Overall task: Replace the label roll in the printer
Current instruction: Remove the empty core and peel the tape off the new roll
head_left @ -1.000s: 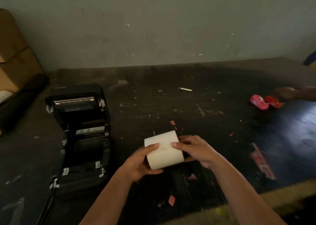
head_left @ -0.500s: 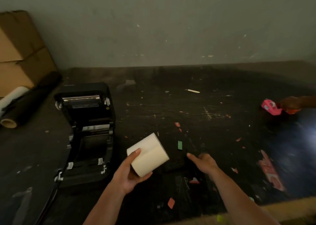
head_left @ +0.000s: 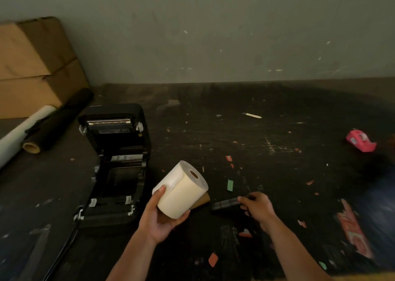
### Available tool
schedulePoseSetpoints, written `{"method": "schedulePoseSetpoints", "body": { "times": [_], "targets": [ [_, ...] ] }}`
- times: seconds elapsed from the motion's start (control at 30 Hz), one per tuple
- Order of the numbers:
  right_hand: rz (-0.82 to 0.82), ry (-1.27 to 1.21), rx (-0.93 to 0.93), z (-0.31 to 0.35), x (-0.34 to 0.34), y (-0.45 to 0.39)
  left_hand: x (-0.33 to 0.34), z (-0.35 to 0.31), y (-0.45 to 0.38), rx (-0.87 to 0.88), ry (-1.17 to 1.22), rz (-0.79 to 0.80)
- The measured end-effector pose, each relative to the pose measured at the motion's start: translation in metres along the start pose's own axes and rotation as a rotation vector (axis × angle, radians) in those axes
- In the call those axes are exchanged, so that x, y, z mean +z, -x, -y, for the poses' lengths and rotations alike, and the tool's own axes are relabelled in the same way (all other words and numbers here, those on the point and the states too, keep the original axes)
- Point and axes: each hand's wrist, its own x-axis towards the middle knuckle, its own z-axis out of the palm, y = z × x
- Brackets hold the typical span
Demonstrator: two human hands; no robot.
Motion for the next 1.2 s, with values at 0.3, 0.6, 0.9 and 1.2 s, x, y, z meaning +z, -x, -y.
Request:
{"method": "schedulePoseSetpoints", "body": {
  "times": [0.3,0.6,0.9,1.2],
  "targets": [
    [-0.179,-0.169,-0.414,0.070,-0.041,0.045,0.024,-0.010,-0.011,-0.001,-0.176,0.040],
    [-0.146,-0.100,-0.513,0.090,-0.052,0.078,0.042,-0.003,-0.018,-0.046,-0.195,0.119],
    [-0.131,0.105,-0.607,0.096,-0.045,0.089,0.049,0.002,-0.020,-0.107,-0.263,0.151],
    [-0.028,0.156,-0.603,0.084,-0.006,0.087,0.054,0.009,-0.025,-0.102,-0.271,0.127]
  ]
}}
